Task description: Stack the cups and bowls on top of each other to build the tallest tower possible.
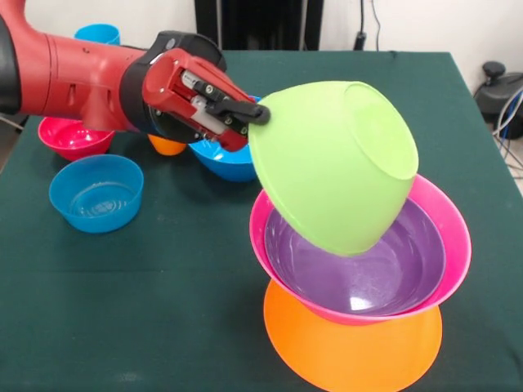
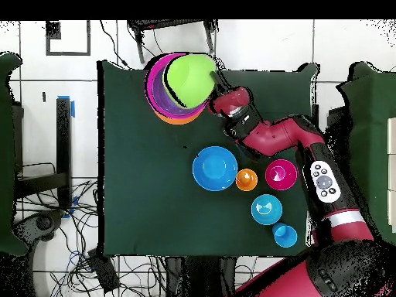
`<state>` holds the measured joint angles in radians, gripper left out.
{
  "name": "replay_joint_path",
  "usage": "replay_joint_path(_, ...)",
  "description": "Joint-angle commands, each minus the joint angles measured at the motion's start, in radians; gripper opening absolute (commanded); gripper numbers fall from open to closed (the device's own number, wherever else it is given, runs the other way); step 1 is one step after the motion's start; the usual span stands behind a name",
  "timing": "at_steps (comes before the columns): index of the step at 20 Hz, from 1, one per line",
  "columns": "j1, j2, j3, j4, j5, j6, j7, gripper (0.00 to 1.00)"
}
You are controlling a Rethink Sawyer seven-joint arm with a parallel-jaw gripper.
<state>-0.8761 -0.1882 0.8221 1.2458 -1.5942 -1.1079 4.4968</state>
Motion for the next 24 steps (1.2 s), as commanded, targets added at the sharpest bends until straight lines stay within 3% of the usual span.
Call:
replay_joint_path(1,0.022,0.093,0.042,-0.128,-0.073,-0.016,0.295,0.0)
replay_joint_path(14,0.003,0.16,0.091,-0.191,-0.06,-0.047,0.282,0.0)
replay_joint_path(24,0.002,0.175,0.107,-0.217,-0.053,-0.016,0.272,0.0)
